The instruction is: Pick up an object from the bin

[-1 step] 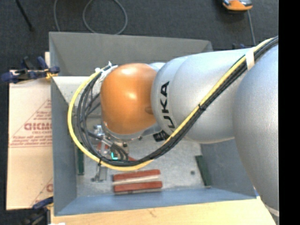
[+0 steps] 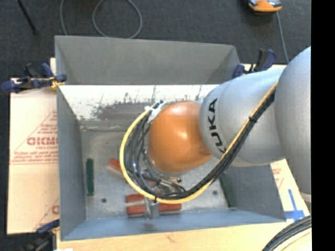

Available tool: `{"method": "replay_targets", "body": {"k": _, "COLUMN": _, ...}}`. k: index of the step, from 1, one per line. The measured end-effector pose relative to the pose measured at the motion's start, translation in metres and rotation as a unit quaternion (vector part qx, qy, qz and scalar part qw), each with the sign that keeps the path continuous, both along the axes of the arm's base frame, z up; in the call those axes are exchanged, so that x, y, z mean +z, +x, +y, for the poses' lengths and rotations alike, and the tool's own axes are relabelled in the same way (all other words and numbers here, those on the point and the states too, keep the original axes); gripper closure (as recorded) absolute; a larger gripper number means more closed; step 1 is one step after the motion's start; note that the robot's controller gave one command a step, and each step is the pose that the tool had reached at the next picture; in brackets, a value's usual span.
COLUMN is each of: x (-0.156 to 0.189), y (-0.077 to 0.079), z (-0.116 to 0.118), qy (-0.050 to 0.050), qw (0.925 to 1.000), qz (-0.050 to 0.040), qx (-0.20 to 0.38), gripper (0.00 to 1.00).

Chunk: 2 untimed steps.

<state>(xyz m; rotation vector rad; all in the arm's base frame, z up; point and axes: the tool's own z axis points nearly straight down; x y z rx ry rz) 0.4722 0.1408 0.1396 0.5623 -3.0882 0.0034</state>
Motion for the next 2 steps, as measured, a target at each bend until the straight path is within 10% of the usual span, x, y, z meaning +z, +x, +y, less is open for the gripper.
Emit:
{"method": "replay_targets", "body": {"k": 1, "x": -0.0683, "y": 0.0117, "z": -0.0440, "qy": 0.004, "qw": 0.9991, "qz": -0.0104, "qx": 0.042, "gripper": 0.00}}
{"method": "replay_targets", "body": {"k": 2, "x": -0.0674, "y": 0.0134, "z": -0.0430, "qy": 0.004, "qw": 0.9964, "qz": -0.0065, "qx": -0.085, "gripper": 0.00}}
